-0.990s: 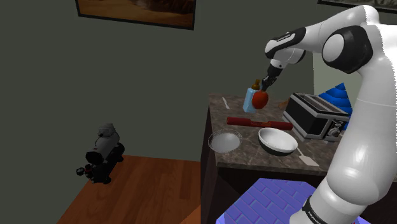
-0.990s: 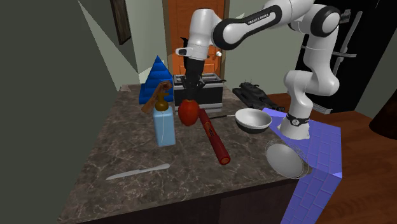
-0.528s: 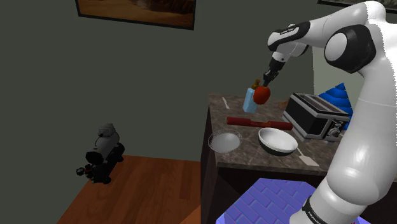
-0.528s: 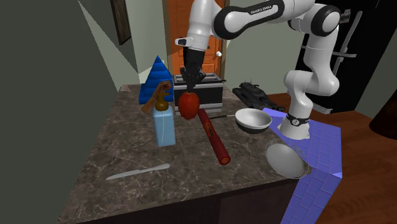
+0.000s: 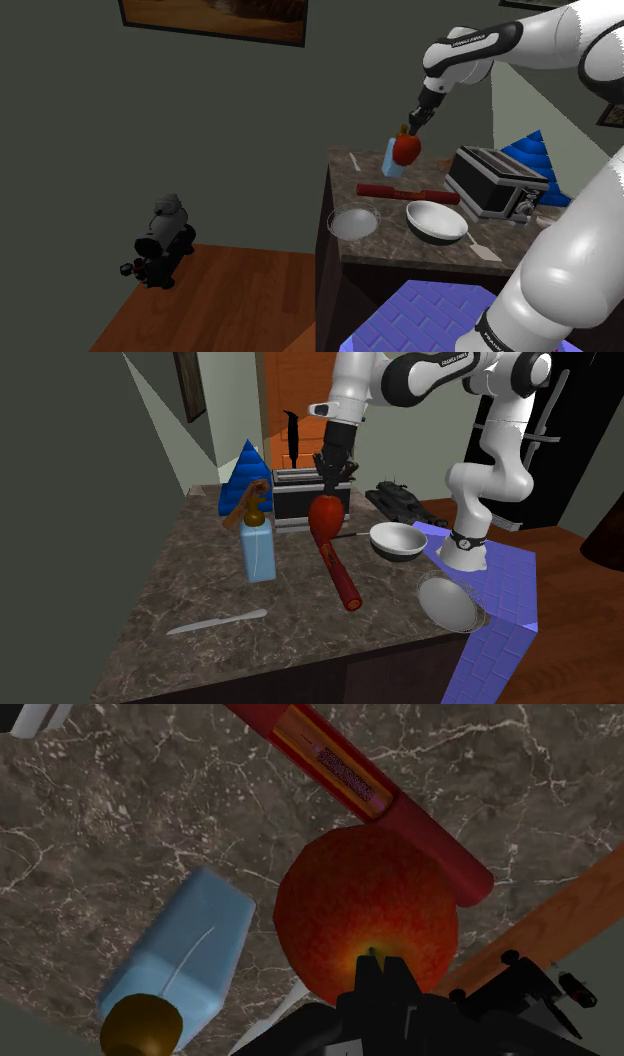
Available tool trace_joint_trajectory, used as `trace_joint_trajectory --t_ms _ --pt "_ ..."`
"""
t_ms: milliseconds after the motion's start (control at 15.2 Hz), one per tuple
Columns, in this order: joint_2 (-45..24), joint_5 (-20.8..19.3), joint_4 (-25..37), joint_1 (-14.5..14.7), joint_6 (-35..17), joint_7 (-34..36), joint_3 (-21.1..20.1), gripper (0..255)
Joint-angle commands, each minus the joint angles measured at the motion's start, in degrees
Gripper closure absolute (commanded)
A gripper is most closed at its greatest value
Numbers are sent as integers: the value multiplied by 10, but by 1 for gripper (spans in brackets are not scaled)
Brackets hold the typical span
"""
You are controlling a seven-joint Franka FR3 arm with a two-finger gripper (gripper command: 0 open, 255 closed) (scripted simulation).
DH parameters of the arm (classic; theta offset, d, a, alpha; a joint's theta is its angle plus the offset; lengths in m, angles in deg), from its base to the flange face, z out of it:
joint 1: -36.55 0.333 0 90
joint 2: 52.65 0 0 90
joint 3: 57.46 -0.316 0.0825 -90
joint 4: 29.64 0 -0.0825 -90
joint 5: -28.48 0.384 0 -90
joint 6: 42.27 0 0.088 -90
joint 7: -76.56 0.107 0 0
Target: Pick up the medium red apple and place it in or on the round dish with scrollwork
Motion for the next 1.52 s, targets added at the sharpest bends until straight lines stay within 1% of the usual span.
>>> trace_joint_trajectory --t_ms 0,330,660,990,1452 --pt "39 -29 -33 9 -1 40 -20 255" --pt "121 -75 -96 19 12 127 -76 255" --pt "186 -95 -142 28 34 204 -136 255" --pt "236 -98 -171 41 60 275 -195 255" --pt "280 -82 -184 66 99 371 -278 255"
